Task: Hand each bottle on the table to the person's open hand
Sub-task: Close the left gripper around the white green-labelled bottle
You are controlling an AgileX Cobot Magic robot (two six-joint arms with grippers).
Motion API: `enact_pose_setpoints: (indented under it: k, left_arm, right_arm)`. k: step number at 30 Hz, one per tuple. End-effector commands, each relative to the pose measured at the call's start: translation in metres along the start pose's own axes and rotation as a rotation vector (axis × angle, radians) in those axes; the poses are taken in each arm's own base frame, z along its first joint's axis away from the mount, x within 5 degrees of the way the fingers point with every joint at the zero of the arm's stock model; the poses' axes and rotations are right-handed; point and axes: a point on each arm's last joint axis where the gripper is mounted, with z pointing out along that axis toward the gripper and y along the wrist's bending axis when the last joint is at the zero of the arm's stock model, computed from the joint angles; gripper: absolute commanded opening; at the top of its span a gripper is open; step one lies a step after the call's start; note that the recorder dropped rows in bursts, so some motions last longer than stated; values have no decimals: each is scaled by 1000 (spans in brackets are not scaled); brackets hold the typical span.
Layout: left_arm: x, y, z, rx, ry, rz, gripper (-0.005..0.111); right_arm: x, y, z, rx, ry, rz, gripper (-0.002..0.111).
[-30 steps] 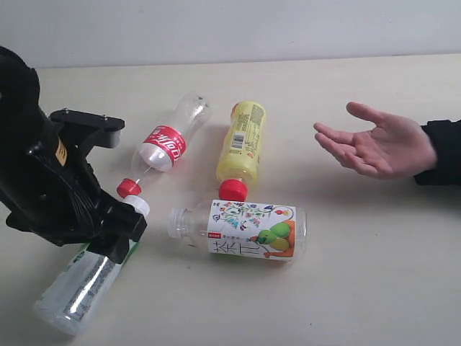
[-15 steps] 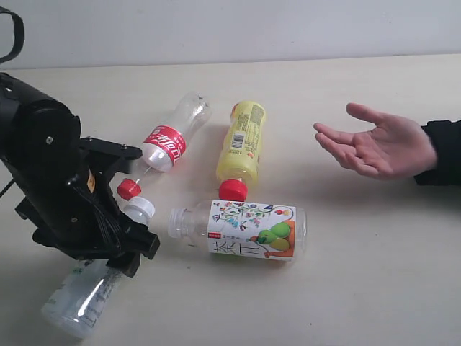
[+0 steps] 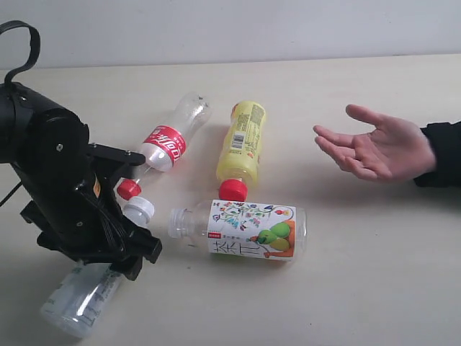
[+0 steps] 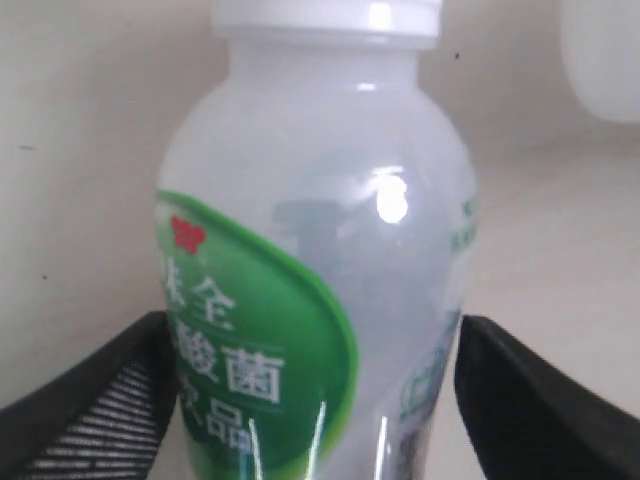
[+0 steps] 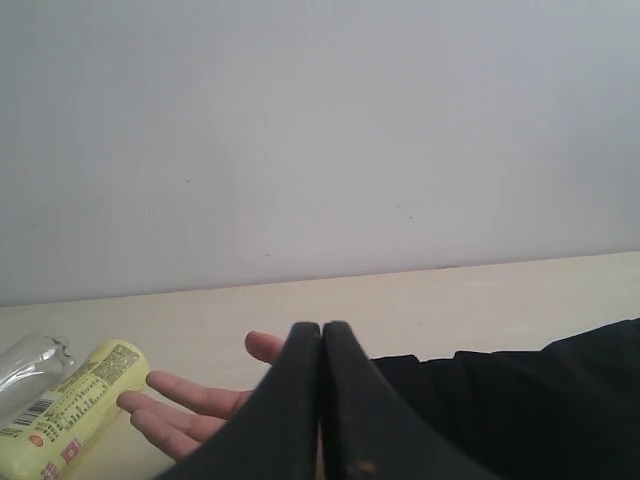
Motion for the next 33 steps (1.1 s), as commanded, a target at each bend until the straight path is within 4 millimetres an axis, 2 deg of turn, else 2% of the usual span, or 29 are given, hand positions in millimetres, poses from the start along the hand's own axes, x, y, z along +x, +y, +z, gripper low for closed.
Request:
enact_pose_setpoints:
  k: [1,33]
  left_arm:
    - [0,-2,1,1,-6,2,73]
    - [0,-3,4,23,-38,-34,73]
  right_arm:
    - [1,0,0,5,-5,0,0]
    - [1,0,0,5,-5,0,0]
